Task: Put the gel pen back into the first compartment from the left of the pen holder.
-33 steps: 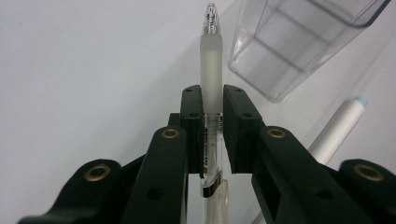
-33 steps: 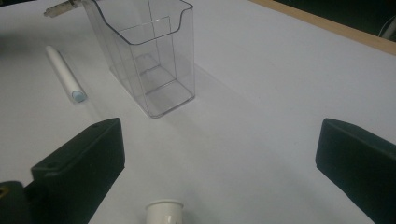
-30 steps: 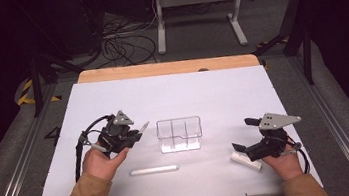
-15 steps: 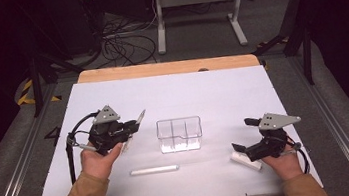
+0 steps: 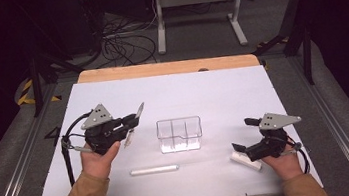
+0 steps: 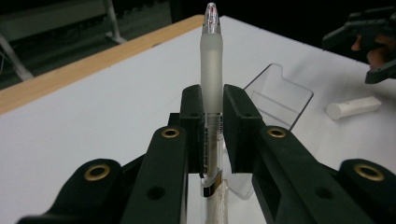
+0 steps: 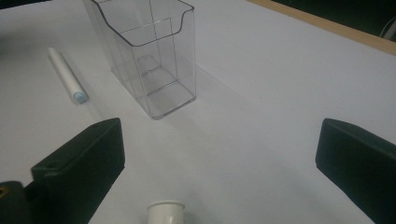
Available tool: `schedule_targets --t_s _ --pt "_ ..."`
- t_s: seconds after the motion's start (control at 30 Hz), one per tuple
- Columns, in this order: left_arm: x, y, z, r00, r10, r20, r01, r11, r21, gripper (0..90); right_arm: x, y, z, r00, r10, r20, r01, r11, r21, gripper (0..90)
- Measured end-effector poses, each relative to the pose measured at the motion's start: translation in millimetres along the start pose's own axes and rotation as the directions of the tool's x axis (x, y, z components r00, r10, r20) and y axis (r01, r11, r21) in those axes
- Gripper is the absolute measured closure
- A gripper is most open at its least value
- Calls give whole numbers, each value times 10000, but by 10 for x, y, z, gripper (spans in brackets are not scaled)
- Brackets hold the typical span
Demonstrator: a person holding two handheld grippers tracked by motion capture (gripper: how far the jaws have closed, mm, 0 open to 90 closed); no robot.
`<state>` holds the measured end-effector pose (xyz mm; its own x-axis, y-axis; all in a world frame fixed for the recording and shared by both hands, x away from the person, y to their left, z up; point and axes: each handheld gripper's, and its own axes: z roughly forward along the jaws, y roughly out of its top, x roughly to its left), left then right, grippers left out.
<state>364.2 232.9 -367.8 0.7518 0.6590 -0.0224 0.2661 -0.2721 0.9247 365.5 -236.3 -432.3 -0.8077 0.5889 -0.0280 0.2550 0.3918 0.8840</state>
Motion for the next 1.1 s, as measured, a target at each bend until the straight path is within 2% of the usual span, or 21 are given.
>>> schedule_targets --t_s 0.13,0.27,0.3,0.47,0.53,0.9,1.1 --pt "-18 9 -28 9998 66 203 -54 9982 -604 793 0 1 -2 10000 -5 -7 5 10000 -16 17" --pt "-12 20 -45 9994 163 312 -134 9956 -926 793 1 1 -2 10000 -8 -15 8 10000 -9 17" --pt "-19 19 -46 9992 61 399 -20 9948 -1016 793 2 1 -1 10000 -13 -13 13 10000 -8 17" --pt "-18 22 -48 9986 186 495 -114 9896 -1436 793 2 1 -3 10000 -15 -10 15 10000 -18 17" --pt "-12 24 -42 9978 140 651 -37 9878 -1559 793 4 1 -3 10000 -20 -8 20 10000 -12 17" --pt "-25 49 58 9916 257 1268 61 9697 -2443 792 6 -1 6 10000 -39 -29 39 10000 37 17" --pt "-27 56 150 9875 269 1553 158 9635 -2673 792 6 -2 3 10000 -38 -39 38 10000 35 17"
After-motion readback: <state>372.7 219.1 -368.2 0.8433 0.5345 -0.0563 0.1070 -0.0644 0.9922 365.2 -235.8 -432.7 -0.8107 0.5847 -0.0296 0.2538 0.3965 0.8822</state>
